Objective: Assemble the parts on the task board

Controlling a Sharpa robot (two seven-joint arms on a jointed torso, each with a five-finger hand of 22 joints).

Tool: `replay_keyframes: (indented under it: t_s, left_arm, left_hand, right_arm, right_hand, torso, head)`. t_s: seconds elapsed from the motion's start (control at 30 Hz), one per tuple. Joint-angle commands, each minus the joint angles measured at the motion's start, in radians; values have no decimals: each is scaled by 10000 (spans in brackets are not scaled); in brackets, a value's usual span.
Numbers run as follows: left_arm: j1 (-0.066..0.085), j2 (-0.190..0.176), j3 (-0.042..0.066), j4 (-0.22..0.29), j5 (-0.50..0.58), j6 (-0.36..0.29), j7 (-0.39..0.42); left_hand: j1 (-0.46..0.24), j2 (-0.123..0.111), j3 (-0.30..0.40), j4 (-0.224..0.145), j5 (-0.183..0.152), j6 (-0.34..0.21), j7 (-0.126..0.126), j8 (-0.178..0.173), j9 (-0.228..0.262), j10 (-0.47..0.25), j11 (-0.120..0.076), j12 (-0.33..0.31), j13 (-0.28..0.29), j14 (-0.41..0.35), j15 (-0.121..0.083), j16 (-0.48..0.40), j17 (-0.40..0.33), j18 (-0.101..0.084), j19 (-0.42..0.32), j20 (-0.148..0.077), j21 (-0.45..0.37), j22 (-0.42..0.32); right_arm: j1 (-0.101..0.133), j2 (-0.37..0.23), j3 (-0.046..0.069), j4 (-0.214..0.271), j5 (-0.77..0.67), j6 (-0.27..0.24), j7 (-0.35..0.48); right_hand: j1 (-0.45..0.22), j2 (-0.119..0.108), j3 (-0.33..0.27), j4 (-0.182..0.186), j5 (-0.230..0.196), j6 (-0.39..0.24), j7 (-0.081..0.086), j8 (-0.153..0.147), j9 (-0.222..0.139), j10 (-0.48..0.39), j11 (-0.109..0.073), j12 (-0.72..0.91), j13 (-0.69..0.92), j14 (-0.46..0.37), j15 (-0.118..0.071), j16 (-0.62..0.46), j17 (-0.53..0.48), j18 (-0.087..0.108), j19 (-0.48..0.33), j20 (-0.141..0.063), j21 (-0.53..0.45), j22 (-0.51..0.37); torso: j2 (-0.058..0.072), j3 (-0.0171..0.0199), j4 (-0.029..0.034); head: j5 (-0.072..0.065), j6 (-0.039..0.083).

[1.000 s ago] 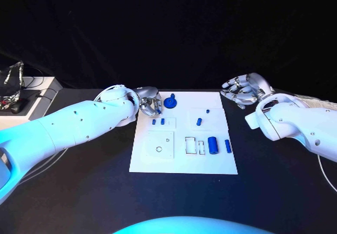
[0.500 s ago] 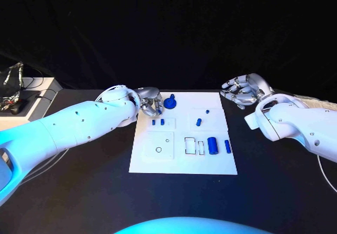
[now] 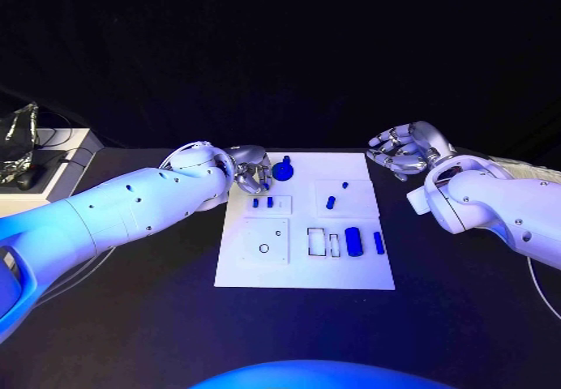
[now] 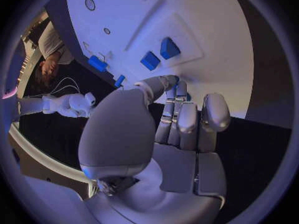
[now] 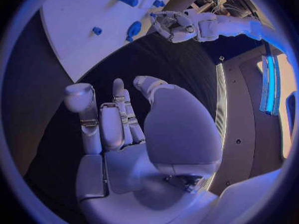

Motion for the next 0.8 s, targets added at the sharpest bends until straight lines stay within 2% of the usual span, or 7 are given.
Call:
replay_keyframes:
  t_s: [0.03,0.4,0.57,0.8]
  left_arm:
    - [-16,34,-13,7,27,368,-55]
    - [-23,72,-20,-43,-44,439,-76]
    - [-60,37,-20,31,32,208,126]
    - [-78,0,-19,74,63,38,267]
  left_hand:
    - [-104,-33,-73,12,-28,60,39,24,11,41,10,-61,-13,-82,9,-57,-27,-68,-57,40,-39,-11]
    - [-166,-59,-150,26,-54,44,21,-7,14,66,7,-145,-5,-129,11,-81,-92,-50,-126,50,-108,-78]
    - [-335,-195,-365,87,-41,-212,-9,-210,-43,-117,42,-352,5,-303,50,-125,-291,1,-338,90,-318,-276]
    - [-297,-186,-457,56,-52,-147,-20,-203,-31,-119,31,-285,79,-322,48,-88,-253,5,-356,99,-338,-286]
  right_arm:
    - [-7,3,2,1,-39,103,74]
    - [-9,-1,2,5,-39,108,75]
    - [-10,-9,1,6,-39,116,64]
    - [-11,-13,1,1,-39,147,35]
  right_hand:
    - [-91,-12,53,9,52,45,57,64,15,71,-5,-45,-8,51,6,40,4,12,88,-2,8,-1]
    - [-91,-12,53,9,52,45,57,64,15,71,-5,-45,-8,51,6,40,4,12,88,-2,8,-1]
    - [-91,-12,53,9,52,45,57,64,15,71,-5,-45,-8,51,6,40,4,12,88,-2,8,-1]
    - [-171,-41,59,-8,71,13,78,40,12,93,19,-182,-162,21,21,-6,-58,28,52,5,-117,-68]
  torso:
    - [3,-5,-5]
    - [-2,-5,-4]
    - [0,-9,1]
    - [-4,-8,-1]
  head:
    - [4,2]
    - [3,-17]
    - [-9,-18]
    - [-35,-28]
